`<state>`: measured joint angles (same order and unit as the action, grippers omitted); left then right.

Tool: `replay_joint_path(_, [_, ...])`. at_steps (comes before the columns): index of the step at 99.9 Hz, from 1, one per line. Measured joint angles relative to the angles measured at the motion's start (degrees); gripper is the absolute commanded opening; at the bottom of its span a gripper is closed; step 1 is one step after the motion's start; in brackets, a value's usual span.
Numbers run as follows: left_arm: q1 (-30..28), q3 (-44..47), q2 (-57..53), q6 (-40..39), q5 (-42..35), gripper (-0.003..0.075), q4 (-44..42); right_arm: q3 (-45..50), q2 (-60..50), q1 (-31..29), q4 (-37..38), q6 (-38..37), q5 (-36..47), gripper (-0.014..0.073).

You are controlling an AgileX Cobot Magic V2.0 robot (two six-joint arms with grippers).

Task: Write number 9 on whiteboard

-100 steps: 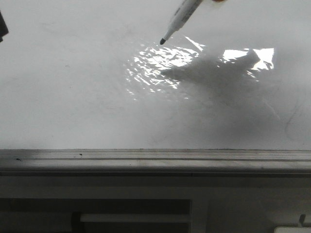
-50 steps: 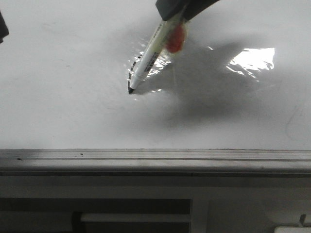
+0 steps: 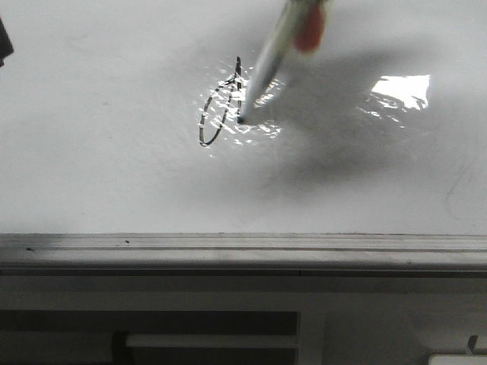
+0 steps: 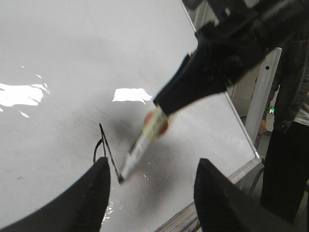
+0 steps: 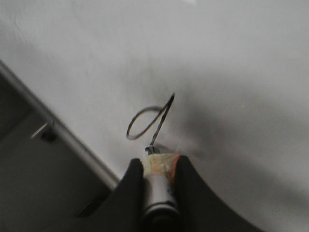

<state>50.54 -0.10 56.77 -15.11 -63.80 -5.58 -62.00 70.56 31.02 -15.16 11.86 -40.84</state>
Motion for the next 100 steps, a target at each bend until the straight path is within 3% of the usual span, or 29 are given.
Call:
replay_joint_path(11, [0.0,0.0,0.0,0.0,0.37,0.0347,0.0,5.42,0.0,0.58,-2.65,-0.55,-0.98,-0.0061])
replay_joint_path(26, [0.0,0.0,0.39,1.66,2.71,0.0347,-1.58,5.66,-2.76,1.71,-2.63,-0.69,0.89,-0.0061])
replay_joint_path(48, [0.0,-7.65,5.98,3.47,12.85,0.0347,-12.85,4.92,-6.31,7.29,-2.3,-0.69,1.11,-0.0061])
replay_joint_path(68, [0.0,-15.27,12.0,3.7,13.7,0.0347,-15.41,4.92,-6.19,10.44,-2.3,-1.67,0.41,-0.0061])
replay_joint_path(100, [0.0,-15.97,16.0,3.7,15.46,0.0336,-19.1,4.92,-6.19,10.6,-5.17,-2.37,0.07,-0.0061])
